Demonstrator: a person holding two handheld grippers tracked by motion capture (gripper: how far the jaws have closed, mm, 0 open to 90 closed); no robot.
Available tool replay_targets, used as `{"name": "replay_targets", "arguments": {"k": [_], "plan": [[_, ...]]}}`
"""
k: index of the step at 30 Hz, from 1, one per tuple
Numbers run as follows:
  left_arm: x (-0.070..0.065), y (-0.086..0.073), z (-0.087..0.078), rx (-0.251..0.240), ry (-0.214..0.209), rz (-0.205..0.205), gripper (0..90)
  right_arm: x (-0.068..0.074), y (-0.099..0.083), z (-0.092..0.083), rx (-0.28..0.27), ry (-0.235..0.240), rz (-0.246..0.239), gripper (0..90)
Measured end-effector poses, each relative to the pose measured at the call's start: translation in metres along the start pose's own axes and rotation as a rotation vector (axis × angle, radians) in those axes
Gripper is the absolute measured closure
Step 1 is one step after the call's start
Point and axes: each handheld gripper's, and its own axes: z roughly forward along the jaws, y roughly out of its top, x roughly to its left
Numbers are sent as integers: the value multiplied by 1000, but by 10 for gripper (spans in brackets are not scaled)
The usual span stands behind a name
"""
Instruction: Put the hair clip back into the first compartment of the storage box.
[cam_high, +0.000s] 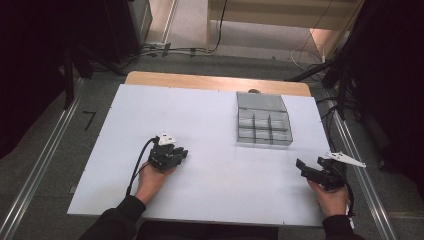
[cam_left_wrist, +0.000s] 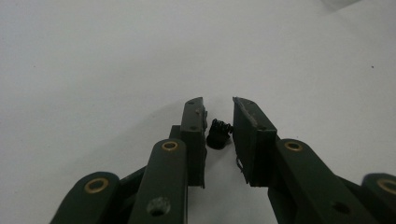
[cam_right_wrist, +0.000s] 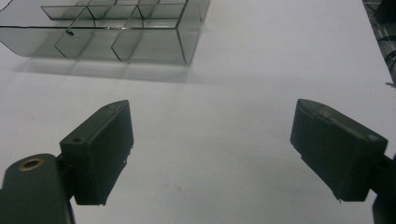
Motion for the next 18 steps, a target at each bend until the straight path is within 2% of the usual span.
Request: {"name": "replay_targets", "arguments": {"k": [2,9,18], "plan": [[-2,0,0,0,11,14,789,0,0,0,1,0,0,116],[-4,1,1,-8,22,10,804,0,0,0,-1,2,-1,117],[-9,11,-2,-46,-9,3,805,1,0,0,0,4,1,118]]}}
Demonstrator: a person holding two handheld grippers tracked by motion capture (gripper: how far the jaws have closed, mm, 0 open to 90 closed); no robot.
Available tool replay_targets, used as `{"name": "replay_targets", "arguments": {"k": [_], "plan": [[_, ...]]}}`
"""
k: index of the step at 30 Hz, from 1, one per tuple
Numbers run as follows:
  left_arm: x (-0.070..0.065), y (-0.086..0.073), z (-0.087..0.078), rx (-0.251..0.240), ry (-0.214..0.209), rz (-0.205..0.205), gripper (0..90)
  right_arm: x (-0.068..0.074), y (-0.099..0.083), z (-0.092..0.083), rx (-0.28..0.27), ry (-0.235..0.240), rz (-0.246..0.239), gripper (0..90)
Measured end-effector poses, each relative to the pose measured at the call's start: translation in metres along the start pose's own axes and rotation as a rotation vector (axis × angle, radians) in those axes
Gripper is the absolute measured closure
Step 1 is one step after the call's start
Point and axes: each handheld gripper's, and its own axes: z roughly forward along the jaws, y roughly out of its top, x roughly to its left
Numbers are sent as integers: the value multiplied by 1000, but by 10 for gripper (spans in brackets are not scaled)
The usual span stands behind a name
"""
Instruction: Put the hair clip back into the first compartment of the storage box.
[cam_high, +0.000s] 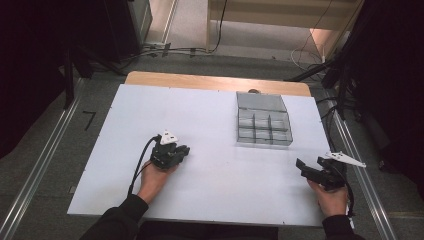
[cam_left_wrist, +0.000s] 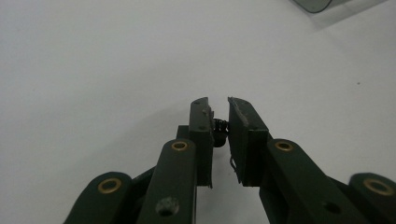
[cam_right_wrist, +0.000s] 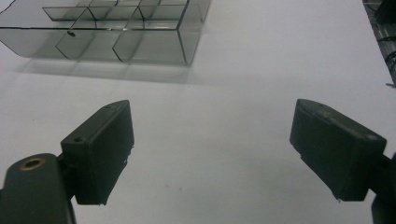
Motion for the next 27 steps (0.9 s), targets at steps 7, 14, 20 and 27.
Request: {"name": "replay_targets", "arguments": {"k": [7,14,20,27], "plan": [[-9,7,5,-13,-25,8,805,0,0,0,3,4,1,120],[-14,15,9,-28,-39,1,805,0,0,0,1,8,2,120],[-20,20,13,-28,-58,-4,805,1,1,-1,-5,14,0,120],[-25,31,18,-43,-73,-14,805,4,1,1,2,23,-8,120]]}}
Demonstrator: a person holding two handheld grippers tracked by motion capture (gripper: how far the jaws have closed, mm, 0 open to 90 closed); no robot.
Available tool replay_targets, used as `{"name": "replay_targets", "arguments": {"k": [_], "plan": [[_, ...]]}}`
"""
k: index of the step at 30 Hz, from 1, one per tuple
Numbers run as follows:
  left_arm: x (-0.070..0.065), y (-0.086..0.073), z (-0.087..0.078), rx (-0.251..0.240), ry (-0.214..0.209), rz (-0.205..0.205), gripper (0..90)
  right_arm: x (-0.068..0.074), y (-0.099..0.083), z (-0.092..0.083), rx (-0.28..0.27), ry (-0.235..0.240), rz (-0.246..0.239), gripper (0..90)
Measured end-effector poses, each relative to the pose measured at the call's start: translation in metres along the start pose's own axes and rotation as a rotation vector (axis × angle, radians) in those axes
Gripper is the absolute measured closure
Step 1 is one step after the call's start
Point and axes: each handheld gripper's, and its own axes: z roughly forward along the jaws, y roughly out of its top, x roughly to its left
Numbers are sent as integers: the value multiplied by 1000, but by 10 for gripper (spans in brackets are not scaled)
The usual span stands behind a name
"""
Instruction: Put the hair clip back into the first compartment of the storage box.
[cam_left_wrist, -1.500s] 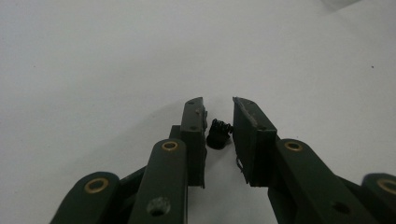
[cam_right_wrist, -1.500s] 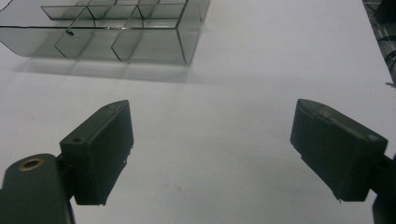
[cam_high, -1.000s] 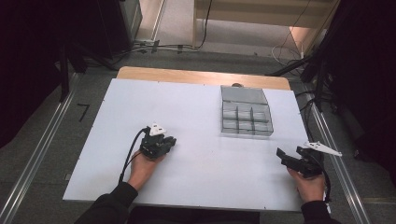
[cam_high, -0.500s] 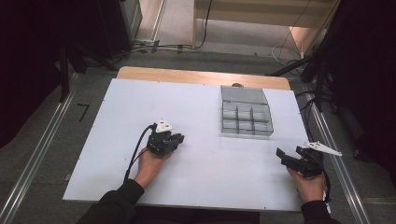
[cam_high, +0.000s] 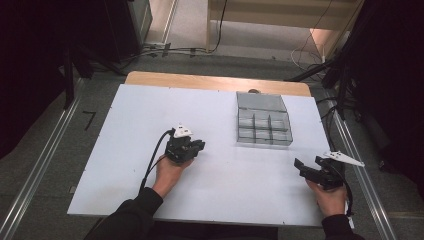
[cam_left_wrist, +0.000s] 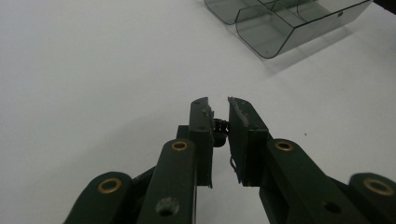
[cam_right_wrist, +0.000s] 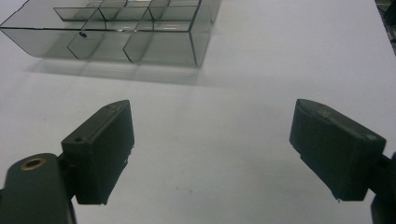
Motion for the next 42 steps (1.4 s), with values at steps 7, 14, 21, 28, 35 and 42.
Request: {"name": "replay_targets", "arguments": {"k": [7,14,21,28,35,42], "plan": [[-4,10,8,-17,2,-6,805,0,0,1,0,7,-9,120],[-8,21,16,-20,2,3,805,2,0,3,6,14,-11,120],[-11,30,25,-24,-9,-6,805,2,0,2,3,18,-11,120],[-14,37,33,-18,-15,-5,805,2,0,2,3,19,-9,120],[-21,47,41,-20,-21,4,804,2,1,1,2,22,-7,120],[-27,56,50,-22,-20,16,805,1,0,1,0,24,-5,120]]}}
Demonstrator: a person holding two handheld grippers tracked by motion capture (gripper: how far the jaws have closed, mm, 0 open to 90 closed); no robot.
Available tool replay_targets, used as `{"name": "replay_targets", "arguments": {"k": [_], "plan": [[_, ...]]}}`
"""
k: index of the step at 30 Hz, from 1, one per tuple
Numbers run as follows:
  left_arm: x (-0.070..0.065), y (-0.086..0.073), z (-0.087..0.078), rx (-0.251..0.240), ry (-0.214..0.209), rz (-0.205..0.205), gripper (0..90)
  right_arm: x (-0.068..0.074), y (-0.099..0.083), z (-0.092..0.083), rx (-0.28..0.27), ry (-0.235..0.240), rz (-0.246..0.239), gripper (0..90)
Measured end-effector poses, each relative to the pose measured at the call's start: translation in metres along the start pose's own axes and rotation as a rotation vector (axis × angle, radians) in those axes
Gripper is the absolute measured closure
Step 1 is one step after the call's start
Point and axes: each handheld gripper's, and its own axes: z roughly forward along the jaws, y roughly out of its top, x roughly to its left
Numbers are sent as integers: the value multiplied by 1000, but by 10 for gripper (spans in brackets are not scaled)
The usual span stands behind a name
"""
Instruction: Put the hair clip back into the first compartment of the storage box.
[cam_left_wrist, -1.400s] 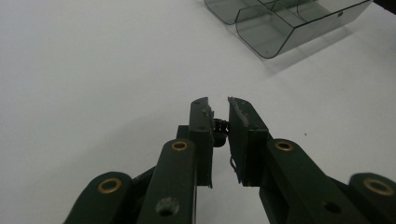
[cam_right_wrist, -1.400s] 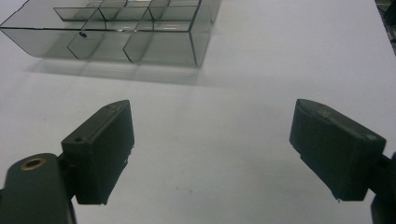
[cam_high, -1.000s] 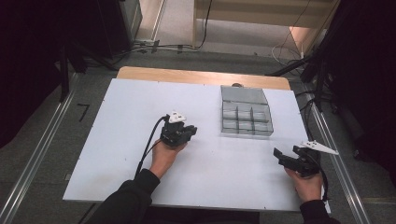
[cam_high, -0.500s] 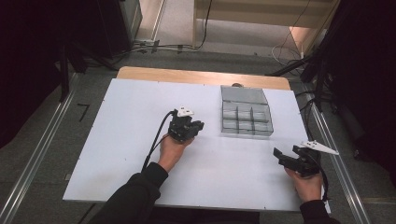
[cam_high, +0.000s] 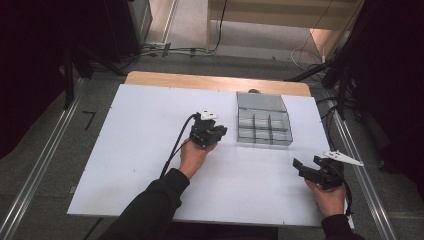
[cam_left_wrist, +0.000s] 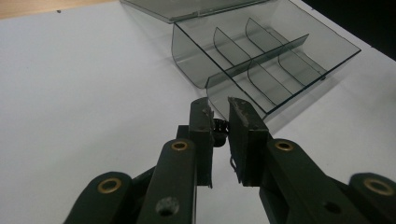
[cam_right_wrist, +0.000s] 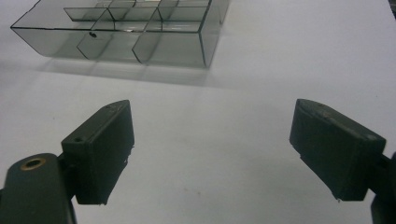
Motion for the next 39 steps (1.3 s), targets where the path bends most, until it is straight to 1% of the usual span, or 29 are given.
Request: {"name": "replay_targets", "arguments": {"k": [7,13,14,20,21,24,27,29,39], "plan": [[-4,8,9,5,3,12,805,1,0,-1,-2,1,1,120],[-5,13,16,5,19,23,805,0,0,-1,0,4,1,120],[-5,14,17,3,20,18,805,0,0,0,-1,4,1,120],[-5,19,23,4,22,19,805,0,0,-1,2,5,1,120],[-5,19,24,1,21,14,805,0,0,-1,2,5,1,120],[-6,22,27,6,22,22,805,0,0,0,2,6,1,120],[-7,26,29,3,21,20,805,0,0,-1,1,6,3,120],[-9,29,32,-3,23,18,804,0,-1,-1,3,7,7,120],[-13,39,51,12,23,30,804,-1,-2,-1,4,9,10,120]]}}
